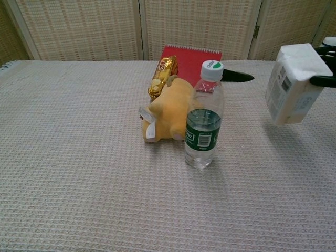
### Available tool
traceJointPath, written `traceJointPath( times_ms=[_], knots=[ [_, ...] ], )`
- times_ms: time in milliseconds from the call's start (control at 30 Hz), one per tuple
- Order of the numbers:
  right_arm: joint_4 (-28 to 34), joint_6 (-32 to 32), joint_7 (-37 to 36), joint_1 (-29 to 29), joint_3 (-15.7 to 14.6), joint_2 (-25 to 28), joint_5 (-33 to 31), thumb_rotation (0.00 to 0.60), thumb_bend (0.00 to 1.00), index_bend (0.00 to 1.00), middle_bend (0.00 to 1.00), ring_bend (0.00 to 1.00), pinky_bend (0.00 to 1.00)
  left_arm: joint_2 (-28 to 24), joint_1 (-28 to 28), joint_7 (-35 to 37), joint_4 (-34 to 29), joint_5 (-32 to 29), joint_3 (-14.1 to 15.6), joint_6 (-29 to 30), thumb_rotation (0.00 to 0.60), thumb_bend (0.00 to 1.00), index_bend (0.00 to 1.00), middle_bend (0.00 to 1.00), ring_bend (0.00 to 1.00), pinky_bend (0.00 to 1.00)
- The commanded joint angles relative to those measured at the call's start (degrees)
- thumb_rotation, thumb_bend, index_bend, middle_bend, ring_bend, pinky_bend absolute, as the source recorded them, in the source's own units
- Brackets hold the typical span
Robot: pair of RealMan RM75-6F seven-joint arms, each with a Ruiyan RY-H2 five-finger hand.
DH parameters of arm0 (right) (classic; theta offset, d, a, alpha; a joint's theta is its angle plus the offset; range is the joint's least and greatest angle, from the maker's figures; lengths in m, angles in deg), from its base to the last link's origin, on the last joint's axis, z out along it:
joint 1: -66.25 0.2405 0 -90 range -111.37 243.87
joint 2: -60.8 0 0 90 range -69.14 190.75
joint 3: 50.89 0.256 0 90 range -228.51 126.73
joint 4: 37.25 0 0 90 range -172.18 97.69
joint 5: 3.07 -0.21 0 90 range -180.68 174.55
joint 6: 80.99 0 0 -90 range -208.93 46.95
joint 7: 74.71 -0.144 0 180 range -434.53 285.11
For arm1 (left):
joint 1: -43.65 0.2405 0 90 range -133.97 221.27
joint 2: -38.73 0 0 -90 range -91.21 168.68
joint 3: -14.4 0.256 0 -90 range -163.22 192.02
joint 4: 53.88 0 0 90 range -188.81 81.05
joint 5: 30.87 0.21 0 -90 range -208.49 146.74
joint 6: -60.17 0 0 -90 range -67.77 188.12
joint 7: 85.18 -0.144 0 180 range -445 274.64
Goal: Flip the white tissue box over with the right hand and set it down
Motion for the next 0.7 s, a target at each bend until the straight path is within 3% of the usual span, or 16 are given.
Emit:
traceJointPath(
  times_ms=[33,433,700],
  knots=[
    [-6.67,1.19,-5.02,-0.79,-1.38,-3.82,2.65,0.6,0.0,0.5,0.5,0.33,0.0,0.0,-0.04,-0.01,0.05,-0.06,0.02,-0.14,0.6,0.51,0.25,0.0,0.0,0.11],
    [-14.07,-0.07,-10.7,0.38,-1.28,-9.28,1.39,0.6,0.0,0.5,0.5,0.34,0.0,0.0,-0.19,0.03,0.27,-0.44,0.0,-0.68,0.6,0.51,0.25,0.0,0.0,0.11],
    [-14.32,-2.09,-8.22,0.66,-0.35,-10.26,-0.94,0.6,0.0,0.5,0.51,0.34,0.0,-0.04,-0.25,0.06,0.3,-0.54,0.04,-0.92,0.6,0.51,0.25,0.0,0.0,0.11]
  ],
)
